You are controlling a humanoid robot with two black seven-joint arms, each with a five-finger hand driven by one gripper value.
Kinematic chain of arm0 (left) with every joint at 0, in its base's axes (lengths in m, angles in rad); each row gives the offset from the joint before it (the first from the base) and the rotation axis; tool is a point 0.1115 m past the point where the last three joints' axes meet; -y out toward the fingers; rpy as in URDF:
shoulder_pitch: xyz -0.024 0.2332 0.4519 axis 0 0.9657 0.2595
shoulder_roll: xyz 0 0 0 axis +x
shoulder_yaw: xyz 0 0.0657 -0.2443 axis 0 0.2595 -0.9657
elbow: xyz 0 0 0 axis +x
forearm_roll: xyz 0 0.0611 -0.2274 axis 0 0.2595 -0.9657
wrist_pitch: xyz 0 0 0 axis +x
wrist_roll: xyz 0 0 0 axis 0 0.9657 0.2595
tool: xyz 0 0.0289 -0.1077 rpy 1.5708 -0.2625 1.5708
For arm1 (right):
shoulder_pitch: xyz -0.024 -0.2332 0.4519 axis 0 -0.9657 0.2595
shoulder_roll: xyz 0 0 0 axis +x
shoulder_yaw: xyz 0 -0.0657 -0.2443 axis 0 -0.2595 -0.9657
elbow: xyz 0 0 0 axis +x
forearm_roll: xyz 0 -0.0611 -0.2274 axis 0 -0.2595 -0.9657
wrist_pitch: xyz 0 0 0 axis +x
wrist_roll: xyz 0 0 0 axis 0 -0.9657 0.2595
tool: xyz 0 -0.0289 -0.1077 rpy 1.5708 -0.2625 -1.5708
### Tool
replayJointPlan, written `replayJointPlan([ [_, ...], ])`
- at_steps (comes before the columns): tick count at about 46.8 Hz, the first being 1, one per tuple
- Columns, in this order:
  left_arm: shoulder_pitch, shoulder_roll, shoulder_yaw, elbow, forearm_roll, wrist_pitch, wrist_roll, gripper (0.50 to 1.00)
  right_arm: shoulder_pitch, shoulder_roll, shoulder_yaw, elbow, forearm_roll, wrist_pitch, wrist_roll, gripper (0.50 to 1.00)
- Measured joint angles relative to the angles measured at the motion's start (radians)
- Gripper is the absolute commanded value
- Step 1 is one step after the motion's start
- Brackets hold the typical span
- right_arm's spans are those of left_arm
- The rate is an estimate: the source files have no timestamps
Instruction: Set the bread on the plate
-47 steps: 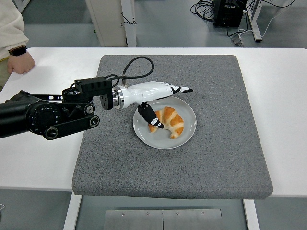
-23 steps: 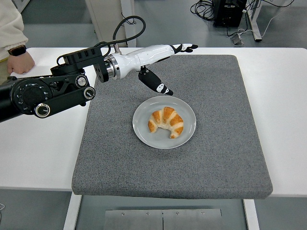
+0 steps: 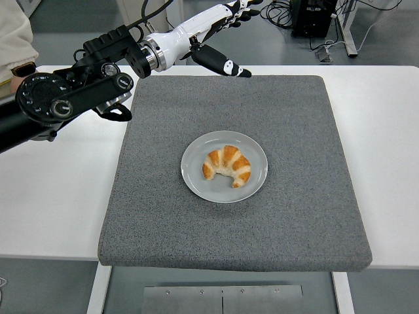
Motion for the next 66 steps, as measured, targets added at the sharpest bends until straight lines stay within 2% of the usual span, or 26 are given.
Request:
replayJointPlan([
  [7,-0.006,-0.026,-0.061,0.066,-0.106,-0.052,0.004,0.971,0.0,0.0,0.0,0.0,0.0,0.0,0.0,1.0],
  [18,-0.003,-0.095,-0.079,0.222,-0.289,-0.078,0.009,0.971,-0.001,0.0,-0.001,0.001,0.0,0.0,0.0,1.0],
  [31,0.022,-0.113,-0.118,0.363,-0.467,-0.161,0.004,0.971,0.0,0.0,-0.002,-0.001,0.0,0.0,0.0,1.0],
  [45,0.098,-0.157,-0.24,0.529,-0.501,-0.231,0.003,0.971,-0.007,0.0,-0.004,0.001,0.0,0.002,0.0,1.0],
  [60,0.171,-0.165,-0.278,0.564,-0.531,-0.236,0.003,0.971,-0.01,0.0,-0.003,0.006,0.0,0.004,0.0,1.0],
  [66,0.187,-0.182,-0.279,0.616,-0.548,-0.236,0.003,0.971,-0.014,0.0,-0.003,0.006,0.0,0.004,0.0,1.0],
])
